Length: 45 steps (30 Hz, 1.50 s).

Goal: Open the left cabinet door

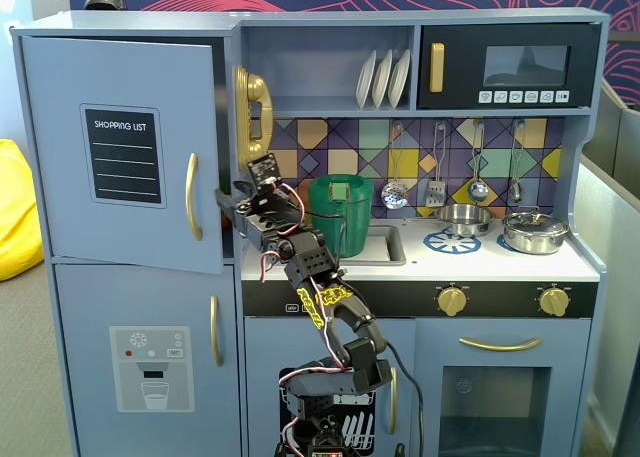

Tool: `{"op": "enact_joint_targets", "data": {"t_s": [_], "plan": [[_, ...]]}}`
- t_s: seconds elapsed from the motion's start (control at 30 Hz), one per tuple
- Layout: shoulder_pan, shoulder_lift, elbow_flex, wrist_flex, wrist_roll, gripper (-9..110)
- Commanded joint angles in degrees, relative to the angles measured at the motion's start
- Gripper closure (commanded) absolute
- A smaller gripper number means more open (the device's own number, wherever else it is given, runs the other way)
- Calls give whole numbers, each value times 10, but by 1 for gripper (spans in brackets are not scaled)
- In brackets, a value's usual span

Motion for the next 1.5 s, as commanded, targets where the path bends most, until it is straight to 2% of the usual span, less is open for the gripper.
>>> {"op": "enact_joint_targets", "data": {"t_s": [0.0,0.2,0.53,1.47], "plan": [[35,8,-47,18,25,95],[65,-32,-89,57,65,96],[27,-98,-101,18,45,96],[-204,-44,23,-127,-136,96]]}}
